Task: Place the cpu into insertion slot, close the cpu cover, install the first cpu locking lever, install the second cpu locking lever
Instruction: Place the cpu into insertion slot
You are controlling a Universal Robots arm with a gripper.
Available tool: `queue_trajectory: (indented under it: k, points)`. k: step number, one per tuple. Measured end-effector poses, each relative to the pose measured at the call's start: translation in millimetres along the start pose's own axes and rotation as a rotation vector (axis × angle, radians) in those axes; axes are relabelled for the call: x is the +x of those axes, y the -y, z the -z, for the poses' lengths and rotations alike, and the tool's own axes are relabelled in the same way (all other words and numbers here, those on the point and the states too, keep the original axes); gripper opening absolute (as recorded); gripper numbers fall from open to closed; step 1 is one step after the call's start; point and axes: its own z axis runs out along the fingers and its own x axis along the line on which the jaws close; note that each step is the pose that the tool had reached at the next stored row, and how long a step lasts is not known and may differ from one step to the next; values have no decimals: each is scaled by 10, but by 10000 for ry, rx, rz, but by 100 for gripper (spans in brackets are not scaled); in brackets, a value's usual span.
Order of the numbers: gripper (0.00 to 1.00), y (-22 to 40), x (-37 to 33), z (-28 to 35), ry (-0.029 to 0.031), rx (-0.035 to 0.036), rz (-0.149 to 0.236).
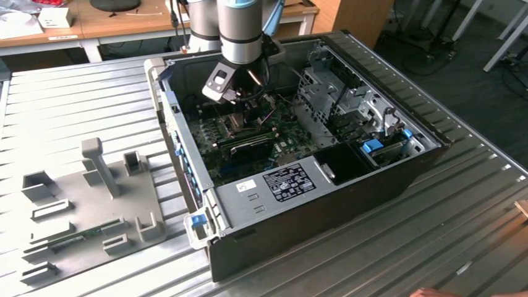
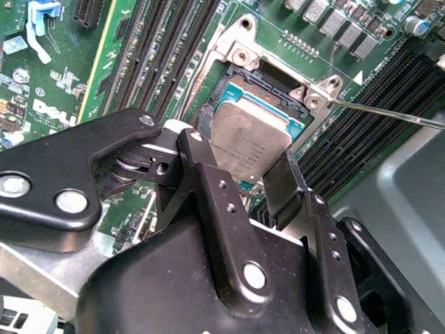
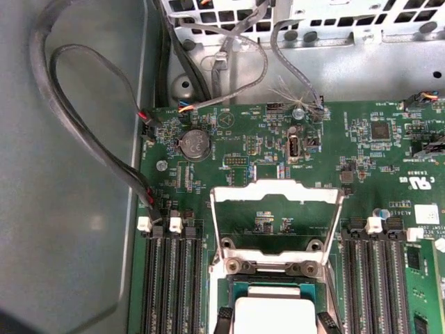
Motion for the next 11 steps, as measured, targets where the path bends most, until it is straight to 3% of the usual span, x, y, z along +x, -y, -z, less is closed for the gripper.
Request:
queue_trajectory:
  k: [11]
  points:
    - [54, 8, -1, -27, 0, -25, 1]
